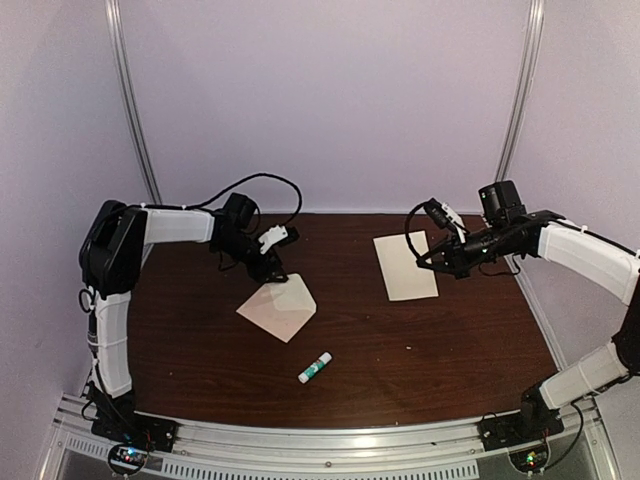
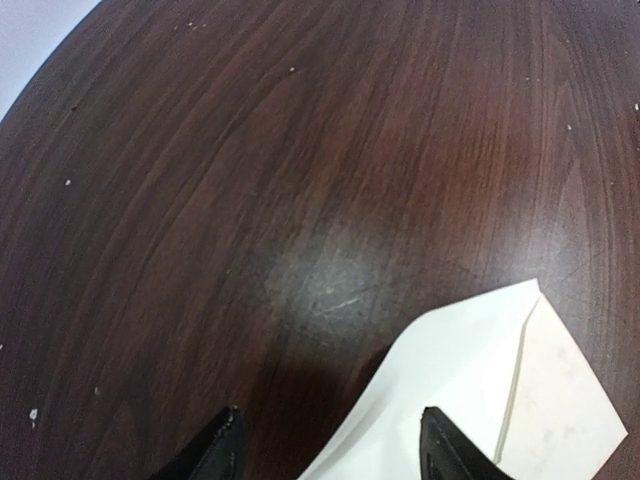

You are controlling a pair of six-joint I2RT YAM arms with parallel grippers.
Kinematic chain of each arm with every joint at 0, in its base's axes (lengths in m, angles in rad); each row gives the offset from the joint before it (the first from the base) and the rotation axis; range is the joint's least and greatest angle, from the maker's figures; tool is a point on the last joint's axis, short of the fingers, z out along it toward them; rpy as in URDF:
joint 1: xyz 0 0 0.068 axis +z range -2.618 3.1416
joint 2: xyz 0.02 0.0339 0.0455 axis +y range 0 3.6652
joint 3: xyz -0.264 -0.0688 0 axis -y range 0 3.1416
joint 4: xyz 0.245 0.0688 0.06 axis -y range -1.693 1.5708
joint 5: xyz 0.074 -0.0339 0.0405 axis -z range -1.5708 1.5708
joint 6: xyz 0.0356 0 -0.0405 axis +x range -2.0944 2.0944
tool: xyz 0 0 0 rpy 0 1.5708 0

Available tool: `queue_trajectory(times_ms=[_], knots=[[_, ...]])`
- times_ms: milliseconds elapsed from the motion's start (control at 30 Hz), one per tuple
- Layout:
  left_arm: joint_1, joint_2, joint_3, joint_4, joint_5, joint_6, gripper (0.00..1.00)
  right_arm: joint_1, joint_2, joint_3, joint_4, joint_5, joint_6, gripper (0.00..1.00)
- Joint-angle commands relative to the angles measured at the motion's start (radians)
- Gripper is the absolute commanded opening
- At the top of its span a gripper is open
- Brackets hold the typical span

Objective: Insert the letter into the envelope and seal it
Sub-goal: Pick up the envelope at the center of the board.

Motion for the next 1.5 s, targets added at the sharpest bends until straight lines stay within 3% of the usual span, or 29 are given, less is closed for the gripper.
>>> queue_trajectory(times_ms=[0,233,433,700,967,1133,1267,1467], knots=[[-0.006,0.077,0.081,-0.026,0.123,0.072,0.56,-0.008,-0.007,-0.008,0.030,0.014,-0.009,0.00],[-0.008,0.168,0.209,-0.164,0.230,0.107,0.37,-0.008,-0.006,-0.021,0.035,0.006,-0.011,0.00],[-0.007,0.153,0.213,-0.222,0.255,0.120,0.16,-0.008,0.007,-0.024,0.038,-0.006,-0.015,0.00],[-0.008,0.113,0.177,-0.242,0.294,0.100,0.02,-0.008,0.017,-0.026,0.037,-0.017,-0.022,0.00],[-0.008,0.037,0.168,-0.241,0.367,-0.057,0.00,-0.008,0.021,-0.022,0.033,-0.006,-0.035,0.00],[-0.026,-0.111,0.078,-0.126,0.383,-0.231,0.00,-0.006,0.038,0.030,-0.027,0.019,-0.077,0.00],[-0.076,-0.239,-0.013,0.005,0.335,-0.355,0.00,0.021,0.064,0.177,-0.192,0.039,-0.177,0.00],[-0.123,-0.362,-0.126,0.179,0.263,-0.546,0.00,0.161,0.149,0.470,-0.476,0.234,-0.407,0.00]])
